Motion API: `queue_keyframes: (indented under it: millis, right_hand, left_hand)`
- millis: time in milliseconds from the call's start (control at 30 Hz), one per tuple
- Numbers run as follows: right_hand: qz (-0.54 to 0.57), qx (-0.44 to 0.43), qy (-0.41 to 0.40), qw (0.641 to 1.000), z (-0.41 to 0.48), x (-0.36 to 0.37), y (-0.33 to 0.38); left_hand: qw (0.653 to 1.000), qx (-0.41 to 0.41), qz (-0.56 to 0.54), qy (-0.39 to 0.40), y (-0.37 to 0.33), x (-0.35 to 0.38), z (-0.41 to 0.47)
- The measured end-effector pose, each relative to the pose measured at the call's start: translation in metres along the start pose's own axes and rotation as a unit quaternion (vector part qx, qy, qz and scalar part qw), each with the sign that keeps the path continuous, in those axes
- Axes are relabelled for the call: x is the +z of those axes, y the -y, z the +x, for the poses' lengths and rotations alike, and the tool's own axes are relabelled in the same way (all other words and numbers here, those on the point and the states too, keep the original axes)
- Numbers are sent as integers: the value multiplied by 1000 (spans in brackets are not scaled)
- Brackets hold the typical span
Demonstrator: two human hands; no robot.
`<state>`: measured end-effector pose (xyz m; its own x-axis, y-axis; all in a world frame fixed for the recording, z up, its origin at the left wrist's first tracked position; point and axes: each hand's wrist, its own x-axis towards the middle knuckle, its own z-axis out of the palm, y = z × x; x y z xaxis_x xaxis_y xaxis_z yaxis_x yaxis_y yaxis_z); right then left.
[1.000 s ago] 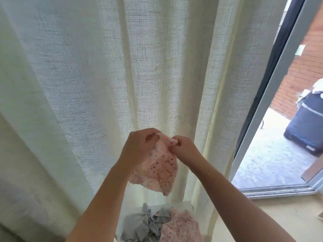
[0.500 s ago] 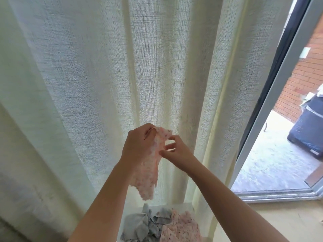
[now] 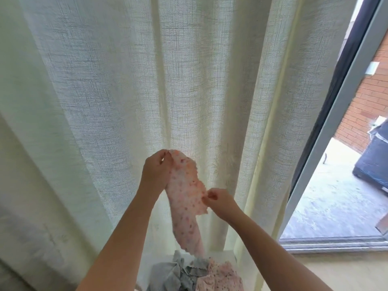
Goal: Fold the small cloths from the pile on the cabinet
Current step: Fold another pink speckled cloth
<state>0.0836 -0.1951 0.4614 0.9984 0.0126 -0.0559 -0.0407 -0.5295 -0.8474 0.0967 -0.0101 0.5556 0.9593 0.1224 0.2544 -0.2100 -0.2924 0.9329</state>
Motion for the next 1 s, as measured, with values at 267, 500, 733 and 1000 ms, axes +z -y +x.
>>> queue_keyframes:
  millis: [267, 500, 733, 1000]
  right_hand:
    - [209, 2, -100, 973, 6, -45, 9]
    - [229, -14, -82, 970, 12, -49, 6]
    - [258, -7, -33, 966, 6, -47, -4]
    - [397, 113, 117, 903, 5, -26, -15]
  left_hand:
    - [980, -23, 183, 81, 33, -39, 8]
    - [934, 8, 355, 43, 38, -35, 7]
    - [985, -56, 120, 106, 27, -26, 13]
    - [947, -82, -254, 181, 14, -14, 8]
